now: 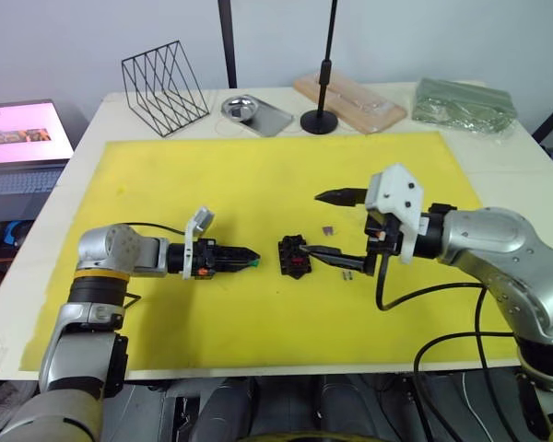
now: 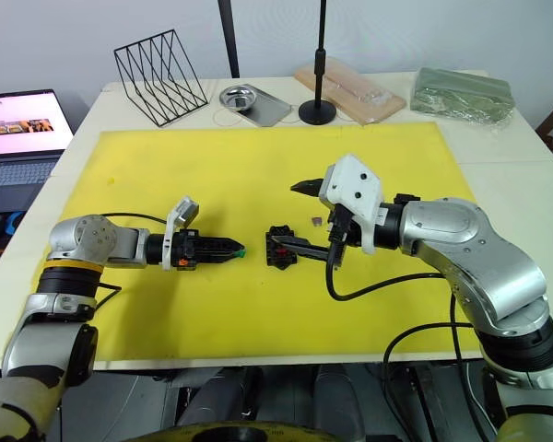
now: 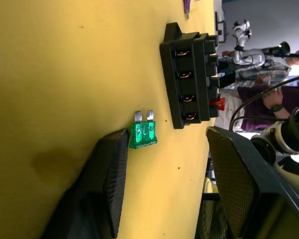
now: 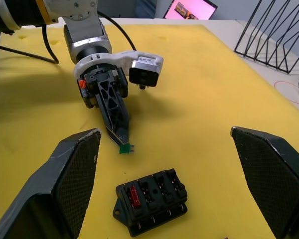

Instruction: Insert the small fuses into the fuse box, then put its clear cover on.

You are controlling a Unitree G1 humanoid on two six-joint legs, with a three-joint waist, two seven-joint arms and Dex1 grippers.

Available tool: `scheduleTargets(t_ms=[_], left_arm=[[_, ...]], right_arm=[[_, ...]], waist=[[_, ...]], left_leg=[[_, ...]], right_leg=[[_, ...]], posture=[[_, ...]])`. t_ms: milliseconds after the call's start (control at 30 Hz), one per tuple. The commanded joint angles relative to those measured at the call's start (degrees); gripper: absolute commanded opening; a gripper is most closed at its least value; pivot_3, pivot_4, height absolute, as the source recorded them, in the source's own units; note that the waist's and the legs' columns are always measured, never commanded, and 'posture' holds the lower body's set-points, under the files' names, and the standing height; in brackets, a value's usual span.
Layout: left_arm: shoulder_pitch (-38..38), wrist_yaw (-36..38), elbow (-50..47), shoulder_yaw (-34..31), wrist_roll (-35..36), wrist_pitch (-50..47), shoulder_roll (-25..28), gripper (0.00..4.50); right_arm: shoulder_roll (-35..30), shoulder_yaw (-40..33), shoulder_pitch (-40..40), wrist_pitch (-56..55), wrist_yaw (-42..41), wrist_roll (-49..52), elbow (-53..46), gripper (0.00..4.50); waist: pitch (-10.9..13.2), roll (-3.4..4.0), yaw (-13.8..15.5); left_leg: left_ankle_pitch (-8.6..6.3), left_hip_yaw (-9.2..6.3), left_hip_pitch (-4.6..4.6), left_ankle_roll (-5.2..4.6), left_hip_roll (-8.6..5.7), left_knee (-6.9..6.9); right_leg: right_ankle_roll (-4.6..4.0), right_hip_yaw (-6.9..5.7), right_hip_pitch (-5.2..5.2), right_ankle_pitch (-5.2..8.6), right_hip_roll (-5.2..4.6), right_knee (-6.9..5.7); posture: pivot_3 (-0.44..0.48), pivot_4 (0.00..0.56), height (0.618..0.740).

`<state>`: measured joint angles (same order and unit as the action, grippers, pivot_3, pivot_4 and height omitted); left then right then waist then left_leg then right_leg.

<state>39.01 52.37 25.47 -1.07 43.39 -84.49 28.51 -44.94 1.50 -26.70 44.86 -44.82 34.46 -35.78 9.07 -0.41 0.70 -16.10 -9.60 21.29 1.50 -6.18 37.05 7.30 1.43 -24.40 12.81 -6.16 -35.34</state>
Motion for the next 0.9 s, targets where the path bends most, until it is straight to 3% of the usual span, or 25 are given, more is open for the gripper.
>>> scheduleTargets(t_ms=[33, 167, 500, 667, 800, 900], left_arm=[[-2.02, -1.5, 2.29, 2.48, -3.09, -0.32, 0.75, 1.35], [-2.59, -1.27, 2.4, 3.1, -3.73, 0.02, 1.69, 0.01], [-2.92, 4.14, 0.31, 4.29, -1.81, 0.43, 5.56, 0.01], [0.82, 16.23, -3.94, 6.18, 0.41, 5.19, 11.74, 0.01], [7.54, 35.32, -3.85, 12.75, -7.13, 26.93, 17.66, 0.01], [11.87, 39.91, -3.41, 23.02, -8.52, 41.34, 21.52, 0.01]], right_arm=[[-0.14, -1.69, -0.02, -0.7, 0.19, 0.59, -1.37, 4.5], [0.04, -1.46, 0.15, -1.01, 0.23, 0.53, -1.29, 4.5], [0.62, -0.78, 0.58, -2.46, -0.56, 0.49, -0.93, 4.5], [1.0, -0.5, 0.64, -2.9, -0.84, 0.72, -1.37, 4.5], [1.0, -0.51, 0.16, -3.54, -1.81, 1.0, -1.43, 4.5], [0.96, -0.34, -0.64, -4.11, -2.71, 1.09, -1.56, 4.5]], waist=[[-0.02, 0.03, -0.05], [-0.15, 0.21, -0.15], [-0.32, 0.35, -1.38], [-0.28, 0.29, -1.79], [-0.14, 0.06, -1.25], [-0.13, 0.05, -0.42]], left_leg=[[0.0, 0.0, 0.0, 0.0, 0.0, 0.0], [0.0, 0.01, -0.03, 0.0, 0.01, -0.04], [0.0, -0.01, -0.04, -0.01, 0.07, -0.08], [0.0, 0.0, 0.07, 0.0, 0.12, -0.12], [0.05, 0.0, 0.18, 0.09, 0.12, -0.09], [0.04, 0.05, 0.18, 0.08, 0.07, -0.07]], right_leg=[[0.0, 0.0, 0.0, 0.0, 0.0, 0.0], [0.0, 0.0, -0.01, 0.0, 0.01, 0.0], [-0.01, 0.01, -0.02, 0.01, 0.08, -0.01], [-0.02, 0.03, -0.19, 0.01, 0.14, -0.01], [-0.08, 0.01, -0.25, -0.02, 0.14, 0.03], [-0.07, -0.01, -0.13, -0.04, 0.03, 0.2]], posture=[[0.0, 0.15, 0.74], [0.0, 0.15, 0.74], [0.0, 0.15, 0.74], [0.0, 0.15, 0.74], [0.0, 0.15, 0.74], [0.0, 0.15, 0.74]])
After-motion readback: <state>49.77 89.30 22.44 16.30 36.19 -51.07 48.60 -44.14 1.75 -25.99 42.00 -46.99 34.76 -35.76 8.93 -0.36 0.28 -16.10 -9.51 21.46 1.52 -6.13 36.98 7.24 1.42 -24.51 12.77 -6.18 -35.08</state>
